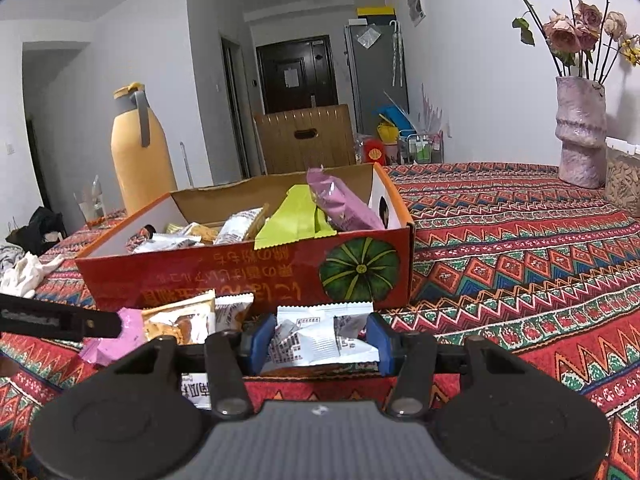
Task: Organize snacks
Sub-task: 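Grasp the pink packet with the left tool while the right tool holds its white packet, then lower both held packets into the cardboard box and open both tools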
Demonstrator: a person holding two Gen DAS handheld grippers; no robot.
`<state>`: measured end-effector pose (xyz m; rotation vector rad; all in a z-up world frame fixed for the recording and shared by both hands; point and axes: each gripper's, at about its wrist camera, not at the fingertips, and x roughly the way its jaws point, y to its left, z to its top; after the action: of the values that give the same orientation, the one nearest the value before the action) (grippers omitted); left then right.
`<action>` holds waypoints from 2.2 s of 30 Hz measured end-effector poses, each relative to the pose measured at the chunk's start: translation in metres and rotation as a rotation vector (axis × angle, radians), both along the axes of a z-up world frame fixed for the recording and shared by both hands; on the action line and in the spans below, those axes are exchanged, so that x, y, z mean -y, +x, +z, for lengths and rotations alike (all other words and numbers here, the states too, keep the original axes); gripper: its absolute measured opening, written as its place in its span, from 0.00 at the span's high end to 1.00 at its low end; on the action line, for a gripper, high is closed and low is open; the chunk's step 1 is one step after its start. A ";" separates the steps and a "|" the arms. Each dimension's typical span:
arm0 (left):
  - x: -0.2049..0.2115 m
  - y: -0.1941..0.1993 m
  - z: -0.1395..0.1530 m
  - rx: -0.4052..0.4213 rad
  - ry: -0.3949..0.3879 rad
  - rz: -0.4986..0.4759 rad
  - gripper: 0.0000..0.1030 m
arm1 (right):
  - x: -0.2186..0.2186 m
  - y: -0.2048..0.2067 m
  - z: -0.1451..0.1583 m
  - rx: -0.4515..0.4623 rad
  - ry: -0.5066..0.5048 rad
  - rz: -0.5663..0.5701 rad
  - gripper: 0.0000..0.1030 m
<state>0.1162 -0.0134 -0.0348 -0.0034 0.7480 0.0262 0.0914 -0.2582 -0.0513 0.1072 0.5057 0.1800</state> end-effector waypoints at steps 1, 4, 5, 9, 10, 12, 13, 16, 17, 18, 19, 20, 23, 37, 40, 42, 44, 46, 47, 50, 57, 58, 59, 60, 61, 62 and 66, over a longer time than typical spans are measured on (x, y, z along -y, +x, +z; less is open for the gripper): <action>0.003 0.001 -0.001 -0.008 0.004 -0.004 0.00 | 0.001 -0.001 0.000 0.002 0.004 -0.002 0.51; 0.012 0.008 -0.006 -0.040 0.011 -0.009 0.00 | 0.003 -0.002 0.001 0.009 0.013 -0.007 0.51; 0.015 0.011 -0.008 -0.052 0.011 -0.008 0.00 | 0.003 -0.002 0.001 0.012 0.016 -0.007 0.51; 0.022 0.020 -0.016 -0.099 0.006 0.007 0.00 | 0.004 -0.004 0.002 0.020 0.026 -0.006 0.51; 0.023 0.022 -0.018 -0.104 0.009 0.009 0.00 | 0.005 -0.004 0.002 0.021 0.028 -0.006 0.51; 0.025 0.024 -0.020 -0.108 0.009 0.012 0.00 | 0.006 -0.004 0.002 0.023 0.032 -0.005 0.51; 0.026 0.025 -0.021 -0.109 0.010 0.012 0.00 | 0.006 -0.004 0.002 0.023 0.035 -0.005 0.51; 0.028 0.028 -0.023 -0.114 0.021 0.018 0.00 | 0.006 -0.004 0.002 0.022 0.039 -0.004 0.51; 0.028 0.028 -0.024 -0.119 0.019 0.021 0.00 | 0.006 -0.004 0.002 0.021 0.039 -0.003 0.51; 0.027 0.030 -0.026 -0.128 0.018 0.025 0.00 | 0.006 -0.004 0.002 0.021 0.039 -0.003 0.51; 0.028 0.032 -0.028 -0.134 0.019 0.029 0.00 | 0.005 -0.004 0.002 0.021 0.040 -0.003 0.51; 0.027 0.032 -0.029 -0.127 0.013 0.033 0.00 | 0.005 -0.004 0.002 0.020 0.041 -0.003 0.51; 0.027 0.034 -0.029 -0.124 0.014 0.039 0.00 | 0.005 -0.004 0.002 0.020 0.042 -0.002 0.51; 0.018 0.017 -0.017 -0.081 -0.021 0.012 0.38 | 0.004 -0.003 0.001 0.020 0.042 0.000 0.51; 0.015 0.012 -0.014 -0.071 -0.021 0.007 0.38 | 0.004 -0.003 0.001 0.026 0.039 -0.002 0.51; 0.014 0.007 -0.012 -0.062 -0.017 0.004 0.38 | 0.003 -0.004 0.001 0.030 0.038 -0.001 0.51; 0.013 0.003 -0.009 -0.053 -0.015 -0.002 0.38 | 0.003 -0.005 0.001 0.040 0.036 0.000 0.51; 0.012 -0.002 -0.005 -0.039 -0.017 -0.008 0.38 | 0.004 -0.008 0.004 0.059 0.035 0.000 0.51; 0.012 -0.004 -0.002 -0.032 -0.018 -0.011 0.38 | 0.003 -0.010 0.005 0.071 0.033 0.002 0.51; 0.011 -0.011 0.008 0.002 -0.015 -0.023 0.38 | 0.002 -0.015 0.011 0.100 0.027 0.011 0.51; 0.012 -0.012 0.037 0.094 -0.017 -0.036 0.38 | -0.003 -0.020 0.036 0.170 0.020 0.033 0.51; 0.013 -0.010 0.040 0.103 -0.015 -0.034 0.38 | -0.004 -0.019 0.041 0.184 0.015 0.035 0.51; 0.013 -0.008 0.043 0.112 -0.014 -0.032 0.38 | -0.005 -0.018 0.045 0.195 0.012 0.037 0.51; 0.014 -0.006 0.046 0.120 -0.013 -0.030 0.38 | -0.007 -0.016 0.050 0.206 0.006 0.040 0.51; 0.014 -0.004 0.049 0.129 -0.011 -0.027 0.38 | -0.008 -0.014 0.055 0.216 0.003 0.043 0.51; 0.015 -0.001 0.052 0.137 -0.009 -0.024 0.38 | -0.009 -0.011 0.058 0.224 0.000 0.045 0.51; 0.012 0.011 0.061 0.164 -0.012 -0.007 0.38 | -0.014 0.005 0.072 0.241 -0.010 0.054 0.51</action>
<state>0.1267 -0.0257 0.0265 -0.0139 0.5839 0.0143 0.0963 -0.2438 0.0202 0.0609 0.2693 0.2401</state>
